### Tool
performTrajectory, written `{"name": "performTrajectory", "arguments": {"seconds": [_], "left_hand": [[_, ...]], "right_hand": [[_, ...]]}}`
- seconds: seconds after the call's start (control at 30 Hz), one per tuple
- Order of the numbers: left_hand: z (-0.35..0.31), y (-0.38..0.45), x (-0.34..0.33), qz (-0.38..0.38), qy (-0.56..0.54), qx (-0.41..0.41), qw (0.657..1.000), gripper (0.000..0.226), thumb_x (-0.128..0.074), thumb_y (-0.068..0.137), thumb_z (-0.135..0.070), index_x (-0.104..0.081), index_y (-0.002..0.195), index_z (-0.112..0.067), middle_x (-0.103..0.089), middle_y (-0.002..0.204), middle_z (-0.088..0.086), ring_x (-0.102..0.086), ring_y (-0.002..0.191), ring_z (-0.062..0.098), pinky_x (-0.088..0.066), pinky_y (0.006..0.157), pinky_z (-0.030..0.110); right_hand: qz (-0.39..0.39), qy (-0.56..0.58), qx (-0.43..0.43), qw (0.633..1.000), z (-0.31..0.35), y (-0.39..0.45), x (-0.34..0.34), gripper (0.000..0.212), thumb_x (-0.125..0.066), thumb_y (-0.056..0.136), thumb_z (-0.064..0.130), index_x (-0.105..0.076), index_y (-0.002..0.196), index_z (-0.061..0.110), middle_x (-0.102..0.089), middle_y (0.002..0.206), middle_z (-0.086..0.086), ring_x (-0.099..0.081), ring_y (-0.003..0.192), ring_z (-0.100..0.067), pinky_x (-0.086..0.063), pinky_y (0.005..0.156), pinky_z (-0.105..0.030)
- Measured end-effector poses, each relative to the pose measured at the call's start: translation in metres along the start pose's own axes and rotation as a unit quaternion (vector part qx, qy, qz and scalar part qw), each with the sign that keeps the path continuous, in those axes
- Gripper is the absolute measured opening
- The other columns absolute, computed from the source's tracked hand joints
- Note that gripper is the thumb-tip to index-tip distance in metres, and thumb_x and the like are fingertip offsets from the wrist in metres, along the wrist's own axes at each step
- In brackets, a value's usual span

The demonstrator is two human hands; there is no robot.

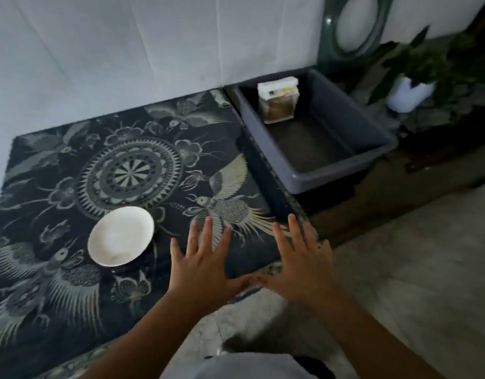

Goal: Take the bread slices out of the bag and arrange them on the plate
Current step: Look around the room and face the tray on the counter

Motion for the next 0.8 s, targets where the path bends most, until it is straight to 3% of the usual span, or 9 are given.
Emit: {"name": "performTrajectory", "arguments": {"seconds": [0.23,0.33,0.43,0.67,0.8], "left_hand": [[-0.107,0.026,-0.004,0.002,0.056,-0.136,0.989,0.114,0.001,0.057,-0.102,0.015,0.15,-0.038,0.033,0.156,0.006,0.033,0.142,0.032,0.008,0.114,0.066],[-0.158,0.032,-0.005,0.019,0.066,-0.199,0.978,0.116,-0.001,0.054,-0.104,0.017,0.149,-0.04,0.035,0.155,0.004,0.033,0.142,0.032,0.01,0.113,0.065],[-0.211,0.037,-0.003,0.022,0.077,-0.271,0.959,0.116,-0.003,0.055,-0.104,0.012,0.15,-0.04,0.029,0.159,0.003,0.03,0.144,0.03,0.009,0.114,0.065],[-0.339,0.028,-0.015,0.039,0.118,-0.418,0.9,0.118,-0.005,0.057,-0.103,0.009,0.153,-0.035,0.023,0.163,0.006,0.026,0.147,0.03,0.004,0.116,0.067],[-0.393,0.028,-0.023,0.038,0.148,-0.475,0.867,0.118,-0.004,0.056,-0.103,0.011,0.152,-0.035,0.025,0.162,0.008,0.025,0.147,0.031,0.004,0.116,0.066]], "right_hand": [[-0.054,0.074,-0.125,0.988,-0.097,-0.056,-0.006,0.123,-0.014,0.047,0.108,0.03,0.143,0.045,0.057,0.135,0.013,0.025,0.147,-0.028,0.003,0.113,-0.067],[-0.069,0.112,-0.175,0.976,-0.137,-0.087,-0.007,0.123,-0.016,0.045,0.109,0.043,0.134,0.047,0.048,0.149,0.009,0.023,0.148,-0.03,0.0,0.113,-0.069],[-0.085,0.143,-0.251,0.954,-0.172,-0.119,-0.012,0.127,-0.017,0.044,0.109,0.034,0.141,0.045,0.031,0.161,0.003,0.017,0.149,-0.035,-0.006,0.112,-0.07],[-0.099,0.195,-0.42,0.881,-0.246,-0.203,-0.029,0.133,-0.014,0.038,0.109,0.021,0.147,0.042,0.027,0.163,-0.001,0.014,0.15,-0.036,-0.008,0.115,-0.067],[-0.102,0.219,-0.469,0.85,-0.273,-0.232,-0.032,0.135,-0.012,0.038,0.11,0.026,0.147,0.041,0.028,0.162,-0.004,0.014,0.15,-0.036,-0.007,0.117,-0.065]]}}
Point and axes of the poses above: each hand's wrist, its own y-axis towards the middle knuckle, its own x-axis out of the back of the hand, z = x × y, the point moved 2 cm from there along y, towards the middle knuckle
